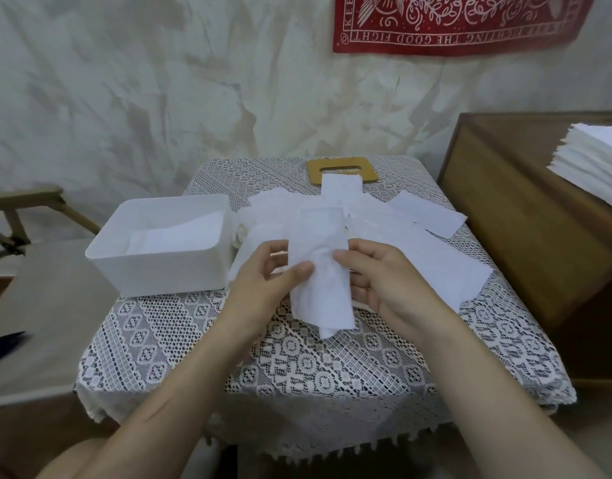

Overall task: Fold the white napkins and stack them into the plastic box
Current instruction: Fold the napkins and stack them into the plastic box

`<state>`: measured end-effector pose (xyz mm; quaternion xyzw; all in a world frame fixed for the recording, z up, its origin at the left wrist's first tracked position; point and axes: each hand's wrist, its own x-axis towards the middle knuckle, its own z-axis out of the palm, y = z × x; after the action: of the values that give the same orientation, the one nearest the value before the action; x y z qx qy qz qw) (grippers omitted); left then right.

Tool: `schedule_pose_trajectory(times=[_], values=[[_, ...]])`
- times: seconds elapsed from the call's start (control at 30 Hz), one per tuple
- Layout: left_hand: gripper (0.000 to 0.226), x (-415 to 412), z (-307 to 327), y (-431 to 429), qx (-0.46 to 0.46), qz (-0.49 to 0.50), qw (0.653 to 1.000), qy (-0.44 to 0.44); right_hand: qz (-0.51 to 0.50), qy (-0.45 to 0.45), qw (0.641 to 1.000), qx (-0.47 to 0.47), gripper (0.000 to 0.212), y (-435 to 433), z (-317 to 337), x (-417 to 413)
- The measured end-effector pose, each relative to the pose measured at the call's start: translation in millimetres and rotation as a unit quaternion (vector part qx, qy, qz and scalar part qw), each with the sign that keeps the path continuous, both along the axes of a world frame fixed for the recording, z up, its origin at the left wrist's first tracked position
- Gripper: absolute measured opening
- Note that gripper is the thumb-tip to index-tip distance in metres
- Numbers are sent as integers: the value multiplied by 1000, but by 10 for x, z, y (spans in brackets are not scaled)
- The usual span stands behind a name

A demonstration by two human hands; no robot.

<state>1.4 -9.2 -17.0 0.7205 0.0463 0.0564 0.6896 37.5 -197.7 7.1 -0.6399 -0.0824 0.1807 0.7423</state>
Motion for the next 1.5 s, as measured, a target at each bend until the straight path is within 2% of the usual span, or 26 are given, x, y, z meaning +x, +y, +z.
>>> schedule_pose_trajectory(times=[0.07,0.13,0.23,0.33,0.5,0.67,0.93,1.13,1.33,1.5], values=[[55,-4,16,-12,-70,-54,995,34,15,13,999,35,16,-5,16,-7],[47,-5,21,-33,-118,-74,989,54,8,1,1000,16,17,-7,-9,-1],[26,9,34,-44,-75,-19,997,24,-18,-22,999,-24,16,5,-51,3],[16,15,81,-61,-26,6,999,-19,-38,-55,997,-26,15,15,-67,7],[34,8,124,-73,-13,18,999,-45,-43,-75,996,-15,18,-16,-105,34],[30,29,114,-48,-49,11,998,-27,-49,-67,996,-16,19,-60,-127,41],[16,110,232,-50,-25,23,994,-102,-81,-109,991,16,21,-61,-44,46],[14,160,214,-56,8,44,993,-107,-66,-173,981,-59,27,-47,-83,48],[11,148,164,-78,4,59,994,-90,-92,-165,980,-60,13,-37,-87,68],[34,68,121,-155,-26,37,997,-63,-133,-134,981,-36,13,76,-120,52]])
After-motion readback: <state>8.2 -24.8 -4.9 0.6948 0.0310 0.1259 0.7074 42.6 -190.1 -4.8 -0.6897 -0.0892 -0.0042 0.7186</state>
